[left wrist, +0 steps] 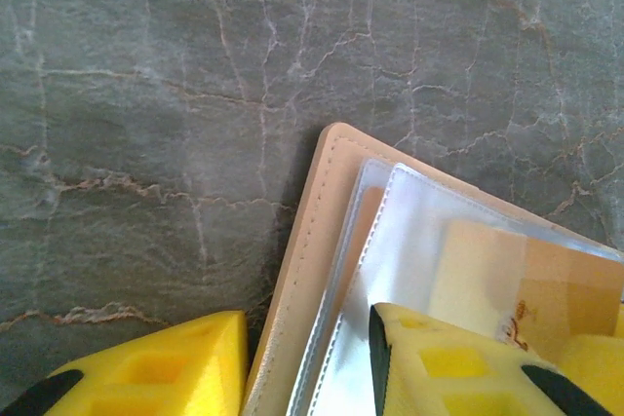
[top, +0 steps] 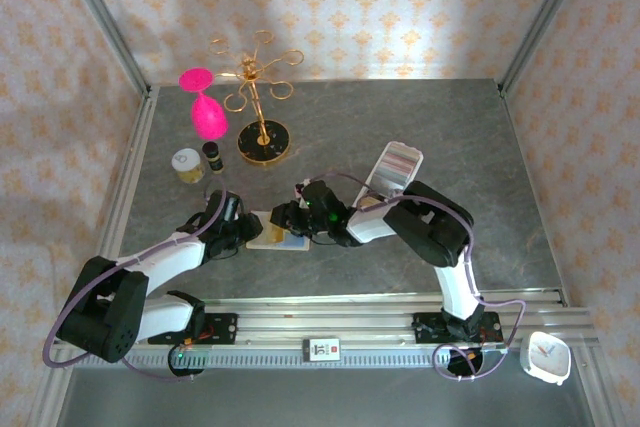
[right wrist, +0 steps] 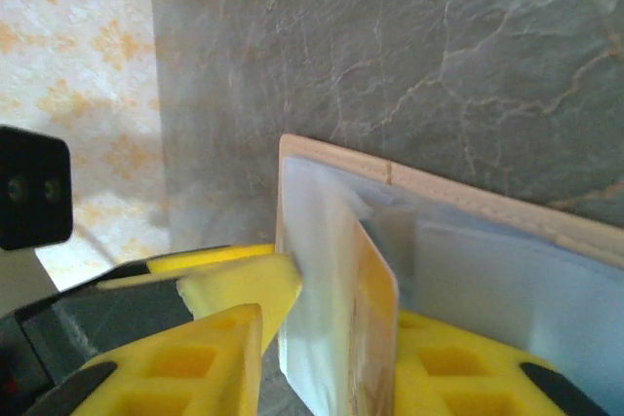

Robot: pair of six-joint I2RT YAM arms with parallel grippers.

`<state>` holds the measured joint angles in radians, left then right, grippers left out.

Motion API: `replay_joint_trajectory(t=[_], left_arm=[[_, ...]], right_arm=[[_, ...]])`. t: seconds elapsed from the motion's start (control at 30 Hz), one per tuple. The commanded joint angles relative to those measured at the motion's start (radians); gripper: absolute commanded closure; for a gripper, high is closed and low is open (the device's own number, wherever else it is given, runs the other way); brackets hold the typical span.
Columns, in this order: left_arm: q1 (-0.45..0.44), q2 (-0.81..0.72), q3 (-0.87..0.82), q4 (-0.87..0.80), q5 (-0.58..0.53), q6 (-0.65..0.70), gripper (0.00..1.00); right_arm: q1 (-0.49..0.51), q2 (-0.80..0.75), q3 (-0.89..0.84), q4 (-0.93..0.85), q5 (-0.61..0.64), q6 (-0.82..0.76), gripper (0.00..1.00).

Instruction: Put the credit cards into the card holder

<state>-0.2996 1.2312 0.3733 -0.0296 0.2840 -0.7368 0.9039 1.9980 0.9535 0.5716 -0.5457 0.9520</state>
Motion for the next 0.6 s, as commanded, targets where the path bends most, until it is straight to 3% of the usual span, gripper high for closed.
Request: replay_joint_trajectory(t=[0.0,0.13,0.4,0.57], left_arm=[[-0.02,0.043,-0.057,0.008,0.183,-0.036,0.64],[-0.021,0.041,-0.067,0.017,0.198,-0.036,0.64],[-0.022,0.043,-0.086,0.055,0.256,-0.047,0.65],[-0.045,0.061,-0.12,0.168,0.347,-0.098,0.65]], right_arm=[[0.0,-0.041,0.023,-0.265,0.104,-0.097,0.61],[0.003,-0.046,0.057,-0.351,0.132,-0.13,0.6],[0.021,-0.039,0.094,-0.429,0.165,-0.149,0.84],[0.023,-0.006,0.111,-0.379,0.127,-0.128,0.85]])
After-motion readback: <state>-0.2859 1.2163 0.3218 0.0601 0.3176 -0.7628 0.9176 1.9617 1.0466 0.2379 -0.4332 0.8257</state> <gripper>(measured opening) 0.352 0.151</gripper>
